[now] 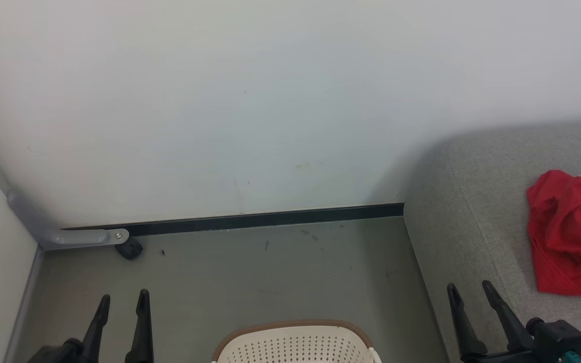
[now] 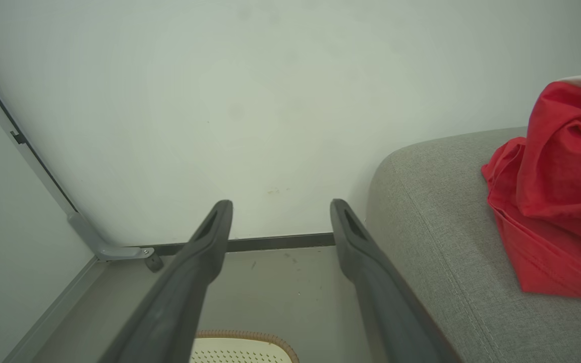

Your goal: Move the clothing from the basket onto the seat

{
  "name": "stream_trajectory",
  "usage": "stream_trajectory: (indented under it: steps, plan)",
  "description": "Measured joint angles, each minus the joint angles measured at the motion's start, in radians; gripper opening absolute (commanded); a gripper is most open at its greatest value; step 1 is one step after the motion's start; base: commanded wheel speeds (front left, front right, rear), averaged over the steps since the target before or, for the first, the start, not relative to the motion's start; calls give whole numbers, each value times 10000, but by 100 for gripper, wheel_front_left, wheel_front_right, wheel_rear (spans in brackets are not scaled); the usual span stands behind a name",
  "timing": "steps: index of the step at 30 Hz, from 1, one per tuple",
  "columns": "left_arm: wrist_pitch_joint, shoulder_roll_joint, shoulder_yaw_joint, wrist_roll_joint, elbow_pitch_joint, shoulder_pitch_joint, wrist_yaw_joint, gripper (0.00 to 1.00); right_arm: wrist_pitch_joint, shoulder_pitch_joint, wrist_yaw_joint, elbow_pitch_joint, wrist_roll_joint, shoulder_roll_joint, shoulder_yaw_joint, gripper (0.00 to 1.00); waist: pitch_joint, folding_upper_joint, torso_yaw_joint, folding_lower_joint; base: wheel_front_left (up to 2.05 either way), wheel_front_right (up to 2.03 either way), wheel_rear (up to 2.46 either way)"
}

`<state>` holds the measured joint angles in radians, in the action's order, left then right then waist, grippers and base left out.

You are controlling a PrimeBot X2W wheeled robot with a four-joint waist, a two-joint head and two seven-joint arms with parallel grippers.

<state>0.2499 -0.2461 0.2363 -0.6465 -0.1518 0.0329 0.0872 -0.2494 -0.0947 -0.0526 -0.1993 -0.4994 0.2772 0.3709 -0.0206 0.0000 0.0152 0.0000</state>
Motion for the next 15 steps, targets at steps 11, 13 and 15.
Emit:
stream_trajectory:
  steps: [11, 13, 15]
  plan:
    - [0, 121, -117, 600, -90, 0, -10, 100, 0, -1, 90, -52, 161, -79, -213, 100, -5, 0, 27, 0, 0, 0, 0]
    - [0, 146, -148, 621, -153, 0, -82, 100, 0, -1, 102, -59, 169, -105, -242, 100, -3, 0, 30, 0, 0, 0, 0]
    - [0, 161, -174, 792, -211, 0, -86, 100, 0, -1, 102, -59, 263, -163, -251, 100, 0, 0, 32, 0, 0, 0, 0]
